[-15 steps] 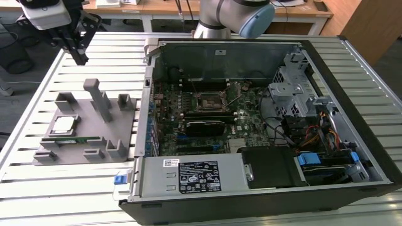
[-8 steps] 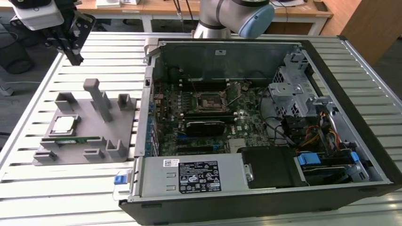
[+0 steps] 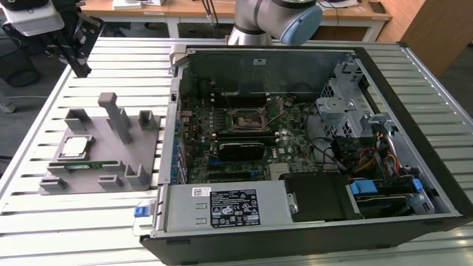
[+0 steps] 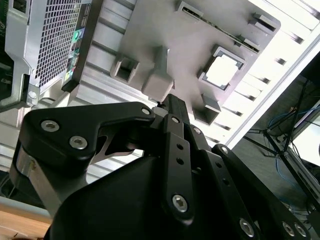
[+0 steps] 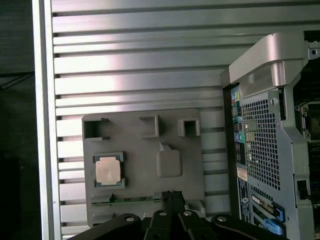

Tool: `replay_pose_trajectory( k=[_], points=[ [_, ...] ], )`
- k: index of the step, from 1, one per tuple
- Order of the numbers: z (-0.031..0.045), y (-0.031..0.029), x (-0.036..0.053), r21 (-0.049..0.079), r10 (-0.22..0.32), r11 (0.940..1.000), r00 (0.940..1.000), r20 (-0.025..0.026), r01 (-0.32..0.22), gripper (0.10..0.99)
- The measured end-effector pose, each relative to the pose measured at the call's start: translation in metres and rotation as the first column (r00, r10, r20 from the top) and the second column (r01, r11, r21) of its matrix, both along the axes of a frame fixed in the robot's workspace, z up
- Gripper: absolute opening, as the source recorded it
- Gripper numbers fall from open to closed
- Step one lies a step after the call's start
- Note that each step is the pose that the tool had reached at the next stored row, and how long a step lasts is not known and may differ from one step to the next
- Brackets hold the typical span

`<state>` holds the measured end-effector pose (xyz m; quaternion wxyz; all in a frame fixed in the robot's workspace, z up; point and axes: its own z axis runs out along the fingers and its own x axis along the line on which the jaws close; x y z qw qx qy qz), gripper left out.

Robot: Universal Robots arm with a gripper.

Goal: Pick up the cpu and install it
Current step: 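Reach for the cpu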

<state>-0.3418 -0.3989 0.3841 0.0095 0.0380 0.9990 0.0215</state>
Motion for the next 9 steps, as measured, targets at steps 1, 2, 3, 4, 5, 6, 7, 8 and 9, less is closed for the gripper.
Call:
replay_pose_trajectory(
  k=[1, 2, 3, 4, 5, 6, 7, 8, 9],
  points=[
    [-0.0002, 0.0, -0.0015, 0.0, 0.0, 1.0, 1.0, 0.0, 0.0, 0.106],
    [-0.0002, 0.0, -0.003, 0.0, 0.0, 1.0, 1.0, -0.0001, 0.0, 0.106],
    [-0.0003, 0.0, -0.0046, 0.0, 0.0, 1.0, 1.0, -0.0001, 0.0, 0.106],
    [-0.0004, 0.0, -0.0062, 0.0, 0.0, 1.0, 1.0, -0.0001, 0.0, 0.106],
    [-0.0005, 0.0, -0.0077, 0.0, 0.0, 1.0, 1.0, -0.0002, 0.0, 0.106],
    [-0.0006, 0.0, -0.0092, 0.0, 0.0, 1.0, 1.0, -0.0002, 0.0, 0.106],
    [-0.0007, 0.0, -0.0108, 0.0, 0.0, 1.0, 1.0, -0.0002, 0.0, 0.106],
    [-0.0008, 0.0, -0.0123, 0.0, 0.0, 1.0, 1.0, -0.0004, 0.0, 0.106],
    [-0.0009, 0.0, -0.0139, 0.0, 0.0, 1.0, 1.0, -0.0004, 0.0, 0.106]
  ],
)
